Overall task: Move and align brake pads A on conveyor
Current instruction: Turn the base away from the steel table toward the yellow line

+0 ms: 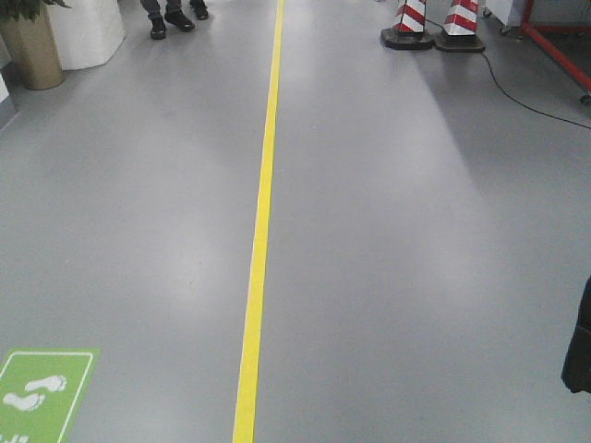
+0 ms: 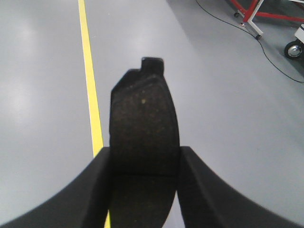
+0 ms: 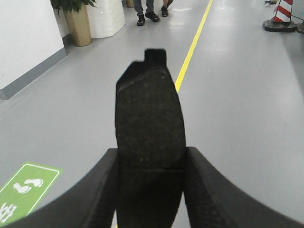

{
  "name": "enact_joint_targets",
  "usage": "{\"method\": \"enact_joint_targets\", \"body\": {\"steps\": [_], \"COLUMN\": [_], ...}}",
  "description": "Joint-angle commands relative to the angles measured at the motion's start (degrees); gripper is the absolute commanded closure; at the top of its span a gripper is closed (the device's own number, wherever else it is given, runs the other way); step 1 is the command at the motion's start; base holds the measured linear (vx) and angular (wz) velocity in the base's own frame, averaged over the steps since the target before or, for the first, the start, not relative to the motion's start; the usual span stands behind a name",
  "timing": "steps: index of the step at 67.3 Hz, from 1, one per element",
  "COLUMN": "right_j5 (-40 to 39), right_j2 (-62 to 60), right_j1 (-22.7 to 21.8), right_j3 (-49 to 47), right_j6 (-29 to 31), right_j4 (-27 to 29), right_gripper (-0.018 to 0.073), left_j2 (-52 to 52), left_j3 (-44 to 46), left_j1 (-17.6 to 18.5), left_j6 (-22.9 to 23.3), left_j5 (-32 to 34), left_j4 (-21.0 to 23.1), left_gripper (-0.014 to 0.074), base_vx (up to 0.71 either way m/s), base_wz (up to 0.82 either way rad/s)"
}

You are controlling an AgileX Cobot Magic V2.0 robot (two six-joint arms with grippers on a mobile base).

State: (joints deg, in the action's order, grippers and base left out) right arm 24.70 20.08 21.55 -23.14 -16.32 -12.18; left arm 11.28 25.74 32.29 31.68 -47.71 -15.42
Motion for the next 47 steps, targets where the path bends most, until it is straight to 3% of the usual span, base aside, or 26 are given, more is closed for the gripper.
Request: {"method": "enact_joint_targets", "body": {"steps": [1, 47], "right_j5": [-5.73, -5.73], "right_j2": [0.31, 0.31], "right_j1": [-0.23, -0.23], "right_j3": [-1.83, -1.83], "right_j6": [0.25, 0.25], "right_j4": [-1.09, -1.09], "right_gripper": [0.0566, 0.0566], "left_j2": [0.58, 0.58], "left_j3": [1.47, 1.47], "left_j1": [0.19, 0.19], "left_j6": [0.27, 0.27], "left_j5": [5.02, 5.02], "left_j4": [-0.93, -0.93], "left_gripper": [0.0603, 0.0603], "base_vx": [0.36, 0.5], "base_wz": [-0.04, -0.1]}}
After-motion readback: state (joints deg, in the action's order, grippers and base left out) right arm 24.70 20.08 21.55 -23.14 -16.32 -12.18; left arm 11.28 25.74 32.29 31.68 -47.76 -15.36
